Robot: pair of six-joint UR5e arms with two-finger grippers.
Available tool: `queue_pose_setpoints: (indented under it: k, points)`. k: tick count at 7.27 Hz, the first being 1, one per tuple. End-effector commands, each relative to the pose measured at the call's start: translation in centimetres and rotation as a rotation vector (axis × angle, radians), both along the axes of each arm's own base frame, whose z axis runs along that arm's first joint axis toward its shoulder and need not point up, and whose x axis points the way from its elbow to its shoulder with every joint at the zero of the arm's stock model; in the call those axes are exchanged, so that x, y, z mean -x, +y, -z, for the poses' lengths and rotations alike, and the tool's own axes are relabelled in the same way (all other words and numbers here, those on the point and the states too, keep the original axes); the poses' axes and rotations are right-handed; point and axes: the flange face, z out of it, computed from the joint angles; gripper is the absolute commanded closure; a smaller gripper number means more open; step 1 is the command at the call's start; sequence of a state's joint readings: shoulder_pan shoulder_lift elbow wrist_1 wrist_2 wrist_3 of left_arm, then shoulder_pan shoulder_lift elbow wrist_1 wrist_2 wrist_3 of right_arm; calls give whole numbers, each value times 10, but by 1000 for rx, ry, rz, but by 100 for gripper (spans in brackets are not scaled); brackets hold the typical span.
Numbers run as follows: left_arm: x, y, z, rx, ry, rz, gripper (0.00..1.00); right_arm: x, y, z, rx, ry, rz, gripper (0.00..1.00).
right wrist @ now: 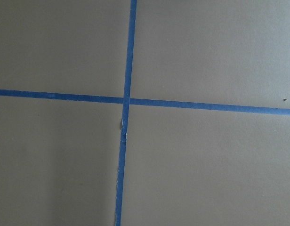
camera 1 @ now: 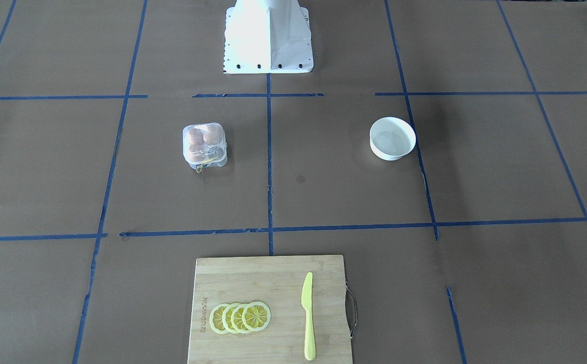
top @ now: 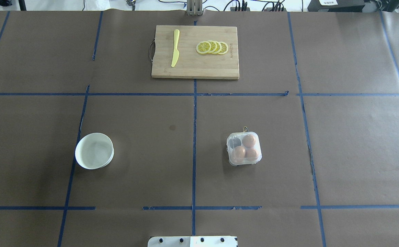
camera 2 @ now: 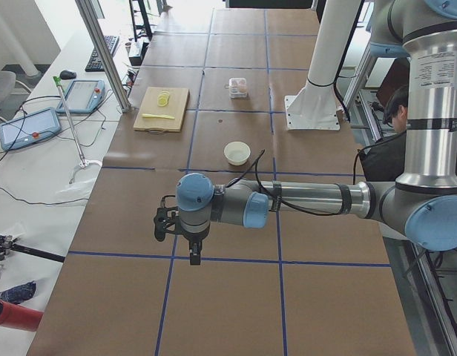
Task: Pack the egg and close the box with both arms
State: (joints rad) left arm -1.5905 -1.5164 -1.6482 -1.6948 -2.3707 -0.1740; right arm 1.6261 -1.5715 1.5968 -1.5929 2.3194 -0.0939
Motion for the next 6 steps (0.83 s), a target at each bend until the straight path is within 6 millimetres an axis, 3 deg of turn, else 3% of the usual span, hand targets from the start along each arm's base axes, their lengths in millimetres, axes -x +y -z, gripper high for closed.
queue_pose_setpoints:
  k: [1, 3, 6]
  points:
    - [0, -11, 8, -13, -2, 0, 0, 0, 0, 0, 0, 0, 0, 0]
    - [-1, -22, 8, -18, -3, -3, 0, 0, 3, -3, 5, 0, -2, 0]
    - [0, -23, 7, -14, -3, -1, 0, 0, 4, -3, 6, 0, -2, 0]
